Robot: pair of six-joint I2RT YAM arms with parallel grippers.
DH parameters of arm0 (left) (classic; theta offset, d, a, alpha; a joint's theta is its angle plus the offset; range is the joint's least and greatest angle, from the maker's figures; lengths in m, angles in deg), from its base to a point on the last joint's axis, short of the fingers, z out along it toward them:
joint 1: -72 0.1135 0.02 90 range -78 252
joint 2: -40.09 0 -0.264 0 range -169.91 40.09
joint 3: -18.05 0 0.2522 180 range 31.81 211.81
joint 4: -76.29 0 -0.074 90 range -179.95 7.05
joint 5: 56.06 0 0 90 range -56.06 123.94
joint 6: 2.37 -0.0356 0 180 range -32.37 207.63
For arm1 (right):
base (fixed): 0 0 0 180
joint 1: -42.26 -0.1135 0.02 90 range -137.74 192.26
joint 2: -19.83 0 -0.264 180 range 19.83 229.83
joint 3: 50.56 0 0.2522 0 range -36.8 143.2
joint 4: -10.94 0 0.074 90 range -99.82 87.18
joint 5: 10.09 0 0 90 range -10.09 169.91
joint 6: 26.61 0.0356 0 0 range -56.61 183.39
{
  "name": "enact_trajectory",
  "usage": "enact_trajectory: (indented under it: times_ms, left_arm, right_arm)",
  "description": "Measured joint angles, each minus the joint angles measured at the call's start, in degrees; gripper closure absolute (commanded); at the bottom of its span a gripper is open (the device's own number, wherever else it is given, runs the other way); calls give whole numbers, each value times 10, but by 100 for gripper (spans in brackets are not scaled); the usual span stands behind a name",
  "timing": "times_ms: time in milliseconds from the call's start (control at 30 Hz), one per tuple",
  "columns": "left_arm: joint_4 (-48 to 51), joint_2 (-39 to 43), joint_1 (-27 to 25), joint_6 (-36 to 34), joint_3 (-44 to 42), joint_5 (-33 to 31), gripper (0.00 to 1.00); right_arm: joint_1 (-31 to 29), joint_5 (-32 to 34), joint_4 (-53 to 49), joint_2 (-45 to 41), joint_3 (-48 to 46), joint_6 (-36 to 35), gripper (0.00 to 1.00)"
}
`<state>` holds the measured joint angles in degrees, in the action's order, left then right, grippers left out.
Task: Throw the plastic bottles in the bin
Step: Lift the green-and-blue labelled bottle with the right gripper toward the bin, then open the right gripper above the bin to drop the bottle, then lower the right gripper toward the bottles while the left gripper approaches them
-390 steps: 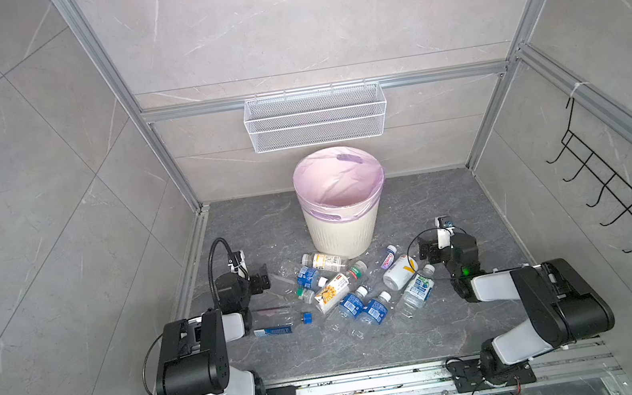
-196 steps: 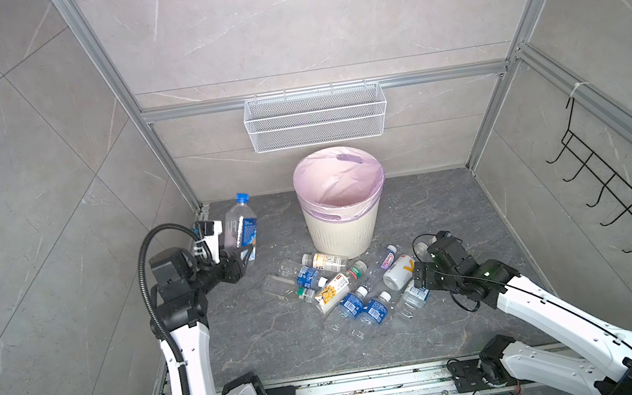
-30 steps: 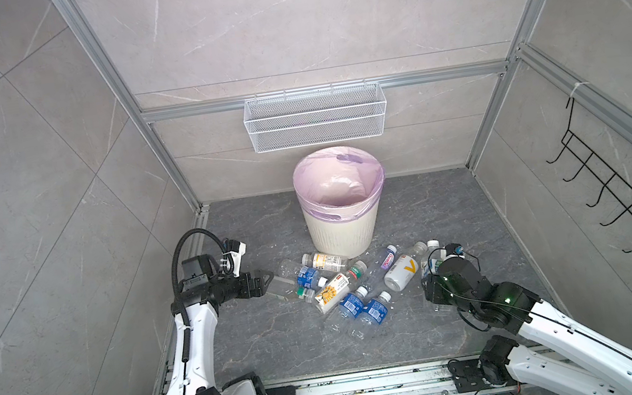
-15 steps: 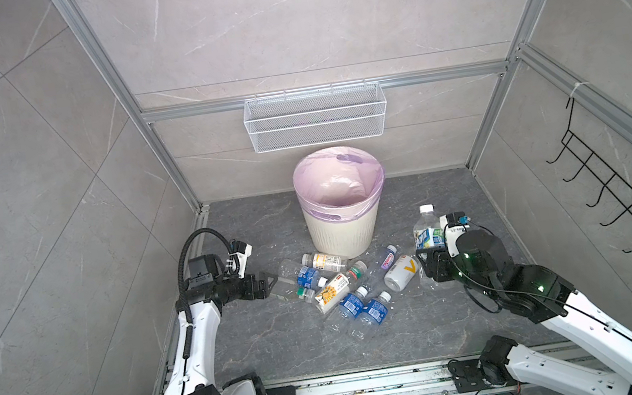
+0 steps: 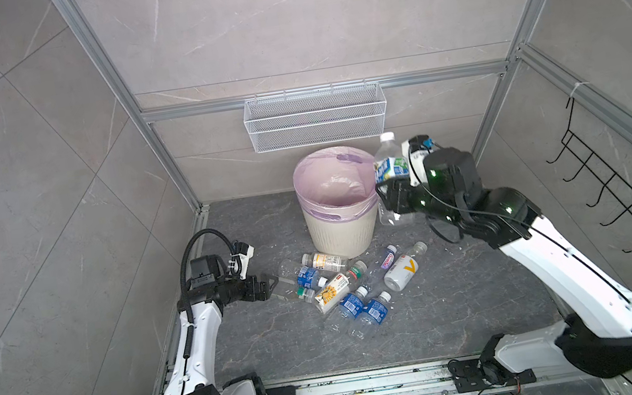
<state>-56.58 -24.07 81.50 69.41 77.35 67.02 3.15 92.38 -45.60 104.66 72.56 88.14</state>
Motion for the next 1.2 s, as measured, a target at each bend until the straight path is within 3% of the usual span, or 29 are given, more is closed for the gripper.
enact_trajectory:
  times_ms: [67, 100, 267, 333, 400, 600, 867, 1200]
  left_arm:
    - [0, 0, -2, -1, -2, -1, 0]
    - [0, -1, -2, -1, -3, -1, 0]
    - [-1, -4, -4, -1, -3, -10, 0]
    - [-1, -3, -5, -1, -3, -14, 0]
    - [-1, -1, -5, -3, -3, -15, 0]
    - [0, 5, -5, -3, -3, -15, 0]
    - [0, 8, -5, -12, -3, -22, 0]
    - [1, 17, -9, -36, -4, -43, 0]
  right_arm:
    - [1, 0, -2, 97, 127, -5, 16]
    - [3, 0, -12, 147, 194, -9, 5]
    - [22, 15, -107, 417, 595, -20, 1]
    - [31, 17, -145, 450, 639, -21, 1]
    - [36, 21, -159, 435, 607, -24, 1]
    - [30, 19, -90, 233, 272, -36, 1]
    - [27, 33, -26, 36, 65, -33, 1]
    - [27, 58, 2, -76, -161, 1, 1]
